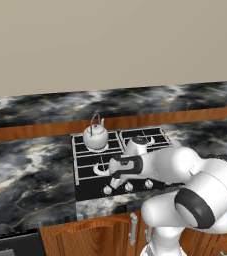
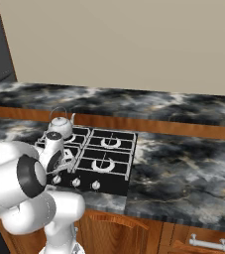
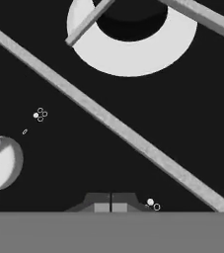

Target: Turn off the rear left burner of the stove.

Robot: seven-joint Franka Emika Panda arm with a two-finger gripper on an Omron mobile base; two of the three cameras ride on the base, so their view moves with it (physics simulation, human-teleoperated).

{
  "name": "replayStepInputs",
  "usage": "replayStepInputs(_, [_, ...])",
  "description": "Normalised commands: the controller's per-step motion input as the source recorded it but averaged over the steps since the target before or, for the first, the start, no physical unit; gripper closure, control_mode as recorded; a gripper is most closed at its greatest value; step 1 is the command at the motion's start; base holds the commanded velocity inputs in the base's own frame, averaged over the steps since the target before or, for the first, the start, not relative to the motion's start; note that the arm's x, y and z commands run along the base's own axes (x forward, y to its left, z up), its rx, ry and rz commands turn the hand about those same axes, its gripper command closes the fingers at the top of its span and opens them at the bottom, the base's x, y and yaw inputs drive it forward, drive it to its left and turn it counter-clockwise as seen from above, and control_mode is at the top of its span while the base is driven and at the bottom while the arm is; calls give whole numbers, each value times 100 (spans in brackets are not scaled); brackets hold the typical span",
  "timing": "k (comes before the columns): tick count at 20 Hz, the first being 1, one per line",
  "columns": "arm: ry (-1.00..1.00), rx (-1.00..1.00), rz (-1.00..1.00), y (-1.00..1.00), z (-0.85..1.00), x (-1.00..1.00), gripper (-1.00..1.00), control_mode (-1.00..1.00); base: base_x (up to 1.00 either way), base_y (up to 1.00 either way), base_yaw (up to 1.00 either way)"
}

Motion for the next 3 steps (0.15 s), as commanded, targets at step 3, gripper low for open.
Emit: replayStepInputs(3, [6, 0, -59, 0, -6, -6, 100, -100, 0, 0, 0])
